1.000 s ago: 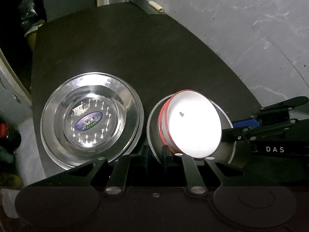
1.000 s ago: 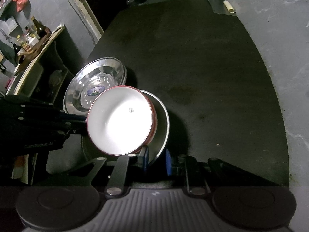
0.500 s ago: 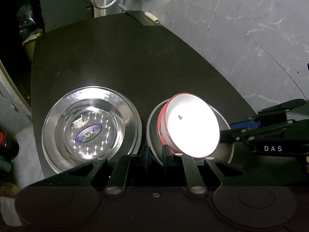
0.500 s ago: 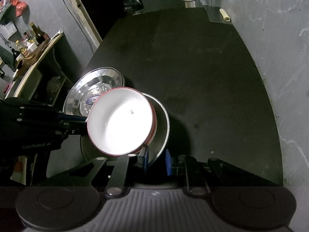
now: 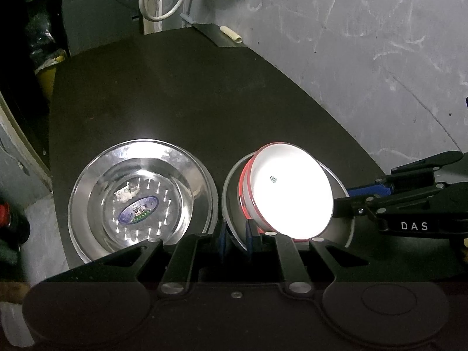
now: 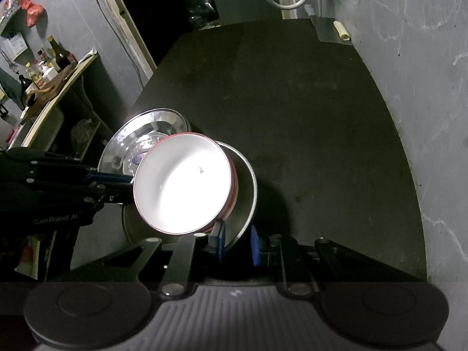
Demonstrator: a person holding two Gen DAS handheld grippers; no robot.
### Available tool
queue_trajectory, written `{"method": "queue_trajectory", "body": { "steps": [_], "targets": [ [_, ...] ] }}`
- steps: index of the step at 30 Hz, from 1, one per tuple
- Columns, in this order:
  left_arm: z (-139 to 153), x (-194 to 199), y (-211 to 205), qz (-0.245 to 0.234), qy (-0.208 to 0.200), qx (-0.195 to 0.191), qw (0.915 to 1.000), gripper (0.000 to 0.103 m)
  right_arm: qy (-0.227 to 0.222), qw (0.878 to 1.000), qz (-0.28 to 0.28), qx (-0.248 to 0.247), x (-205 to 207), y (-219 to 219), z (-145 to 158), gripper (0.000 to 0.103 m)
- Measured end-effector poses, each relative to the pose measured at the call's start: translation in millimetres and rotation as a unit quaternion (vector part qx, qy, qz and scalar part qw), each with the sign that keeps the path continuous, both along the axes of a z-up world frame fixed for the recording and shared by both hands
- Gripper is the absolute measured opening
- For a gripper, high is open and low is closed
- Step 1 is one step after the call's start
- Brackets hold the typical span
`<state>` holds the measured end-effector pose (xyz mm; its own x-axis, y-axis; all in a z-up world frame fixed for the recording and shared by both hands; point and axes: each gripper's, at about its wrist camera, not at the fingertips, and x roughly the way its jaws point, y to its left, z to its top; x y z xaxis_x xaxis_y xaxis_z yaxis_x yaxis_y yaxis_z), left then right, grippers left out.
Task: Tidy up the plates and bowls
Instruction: 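Lift the steel bowl with white bowls and carry it over the basin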
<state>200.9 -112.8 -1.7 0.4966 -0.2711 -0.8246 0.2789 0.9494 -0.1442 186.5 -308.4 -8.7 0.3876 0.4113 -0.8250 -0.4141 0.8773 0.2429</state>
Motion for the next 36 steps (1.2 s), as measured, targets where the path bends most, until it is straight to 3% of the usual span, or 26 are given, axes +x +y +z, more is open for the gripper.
{"method": "queue_trajectory", "body": {
  "steps": [14, 36],
  "targets": [
    [10.1, -1.5, 6.7, 0.016, -0.023, 0.004, 0.9996, 0.014, -0.018, 1.0, 0.015, 0.005, 4.2, 7.8, 8.2, 0.021],
    [26.0, -16.6, 48.3, 0.099, -0.046, 0.019, 0.9939, 0.013, -0.042, 0.994, 0.103, 0.012, 19.9, 59.0, 18.5, 0.021]
  ]
}}
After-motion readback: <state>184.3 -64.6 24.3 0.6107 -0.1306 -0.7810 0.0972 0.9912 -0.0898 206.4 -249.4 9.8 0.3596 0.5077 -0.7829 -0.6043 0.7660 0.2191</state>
